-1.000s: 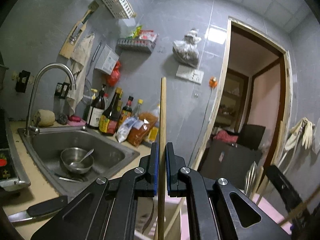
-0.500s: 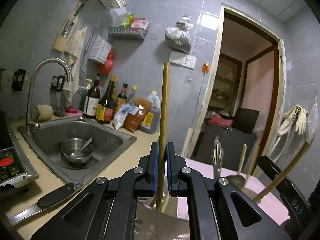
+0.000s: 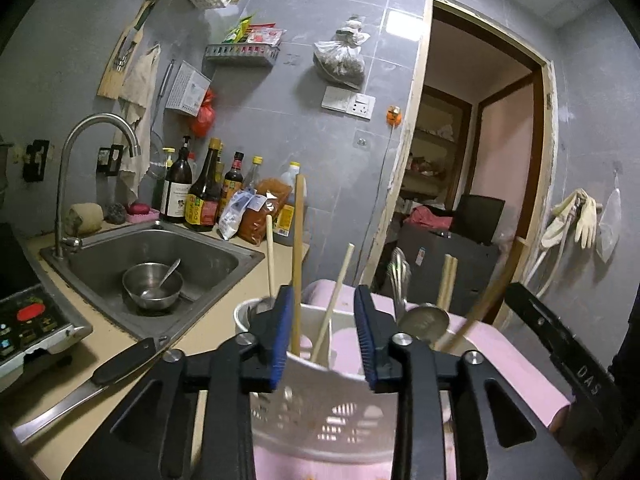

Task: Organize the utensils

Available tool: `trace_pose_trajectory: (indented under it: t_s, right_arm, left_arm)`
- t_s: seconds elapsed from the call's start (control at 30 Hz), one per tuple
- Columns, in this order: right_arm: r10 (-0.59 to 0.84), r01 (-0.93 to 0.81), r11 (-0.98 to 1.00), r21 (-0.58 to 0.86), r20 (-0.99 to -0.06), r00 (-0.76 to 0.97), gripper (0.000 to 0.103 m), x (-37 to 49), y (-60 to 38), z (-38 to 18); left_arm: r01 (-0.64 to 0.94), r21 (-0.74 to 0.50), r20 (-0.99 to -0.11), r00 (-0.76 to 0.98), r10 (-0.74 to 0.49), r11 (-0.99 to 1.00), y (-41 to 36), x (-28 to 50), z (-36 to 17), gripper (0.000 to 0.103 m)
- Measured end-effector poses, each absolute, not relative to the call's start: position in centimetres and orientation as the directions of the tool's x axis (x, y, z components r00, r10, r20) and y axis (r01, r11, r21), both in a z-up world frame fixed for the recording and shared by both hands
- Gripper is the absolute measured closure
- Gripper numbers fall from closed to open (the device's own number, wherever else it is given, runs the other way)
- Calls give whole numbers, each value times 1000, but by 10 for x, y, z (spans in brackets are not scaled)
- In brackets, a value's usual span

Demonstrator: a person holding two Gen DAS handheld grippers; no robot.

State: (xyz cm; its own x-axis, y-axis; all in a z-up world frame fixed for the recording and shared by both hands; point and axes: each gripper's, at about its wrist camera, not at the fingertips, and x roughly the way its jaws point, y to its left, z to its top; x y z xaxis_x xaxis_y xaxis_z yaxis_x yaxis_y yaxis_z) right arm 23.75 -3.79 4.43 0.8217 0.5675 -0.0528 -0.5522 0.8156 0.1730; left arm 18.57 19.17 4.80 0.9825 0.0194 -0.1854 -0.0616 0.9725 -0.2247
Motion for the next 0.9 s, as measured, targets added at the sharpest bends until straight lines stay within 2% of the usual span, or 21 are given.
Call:
trace_pose_trajectory:
  t_s: [0.13, 0.2, 0.23, 0.27, 0.3, 0.37, 0.4, 0.57, 0.9]
  right_arm:
    - [551, -535, 830, 158, -76, 831, 50, 228, -51, 49]
    - [544, -527, 835, 159, -91, 834, 40, 223, -58, 51]
    - [540, -522, 838, 161, -98, 836, 29, 220, -62, 52]
    - [539, -520, 838, 166, -100, 837, 24, 217, -67, 52]
    - [537, -517, 838, 173, -101, 837, 23, 214, -72, 52]
    - [526, -504, 845, 180, -112, 843, 15, 206, -83, 53]
    - [520, -497, 849, 179, -118, 846, 13, 201, -89, 54]
    - [477, -453, 874, 175, -136, 868, 0, 178, -118, 59]
    - [319, -308, 948, 80, -225, 921, 0, 137, -156, 58]
  left_arm:
    - [-71, -233, -192, 981, 25, 970, 189, 172, 51, 62]
    - [-72, -249, -208, 978, 19, 966, 189, 165, 52, 50]
    - [-71, -251, -219, 976, 14, 965, 187, 161, 53, 48]
    - [-59, -250, -220, 975, 2, 966, 185, 156, 53, 44]
    - [-46, -249, -222, 975, -10, 967, 183, 153, 54, 40]
    - [-20, -249, -227, 973, -38, 968, 175, 145, 55, 23]
    - [0, -249, -223, 973, -57, 969, 169, 141, 56, 20]
    - [59, -194, -220, 970, -102, 979, 136, 127, 61, 11]
    - [62, -100, -251, 964, -85, 993, 83, 108, 54, 6]
